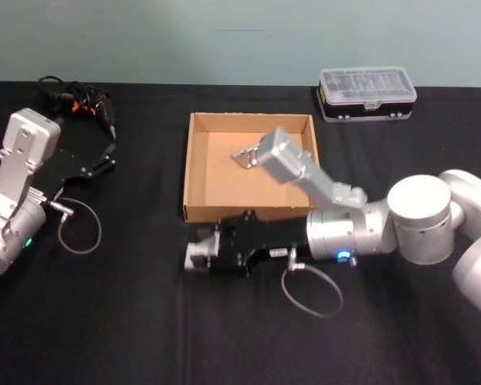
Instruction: Use one hand to pick up the angle iron from the table and place it into the box.
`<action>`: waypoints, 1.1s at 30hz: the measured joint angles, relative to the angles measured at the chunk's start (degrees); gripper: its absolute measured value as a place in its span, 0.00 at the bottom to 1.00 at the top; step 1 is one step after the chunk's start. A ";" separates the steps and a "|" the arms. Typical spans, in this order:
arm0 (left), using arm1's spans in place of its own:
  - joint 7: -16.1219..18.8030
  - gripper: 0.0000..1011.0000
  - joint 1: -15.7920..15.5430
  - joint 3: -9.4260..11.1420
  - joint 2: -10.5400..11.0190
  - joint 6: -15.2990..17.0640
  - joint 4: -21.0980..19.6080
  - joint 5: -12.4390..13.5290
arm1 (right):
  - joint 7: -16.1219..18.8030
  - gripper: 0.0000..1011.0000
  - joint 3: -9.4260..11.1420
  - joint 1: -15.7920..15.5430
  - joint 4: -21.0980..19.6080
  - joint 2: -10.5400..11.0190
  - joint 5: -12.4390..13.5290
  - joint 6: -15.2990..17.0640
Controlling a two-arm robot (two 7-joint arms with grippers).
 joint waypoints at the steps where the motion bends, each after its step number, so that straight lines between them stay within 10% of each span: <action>1: 0.00 0.99 0.00 0.00 0.00 0.00 0.00 0.00 | 0.03 0.45 0.37 -0.03 -0.19 0.05 0.41 -0.11; 13: 0.00 0.99 0.00 0.00 0.00 0.00 0.00 0.00 | -3.82 0.45 6.11 2.33 0.45 -1.30 5.79 -1.02; 33: 0.00 0.99 0.00 0.00 0.00 0.00 0.00 0.00 | -7.30 0.45 4.34 10.04 11.43 -4.58 0.16 6.86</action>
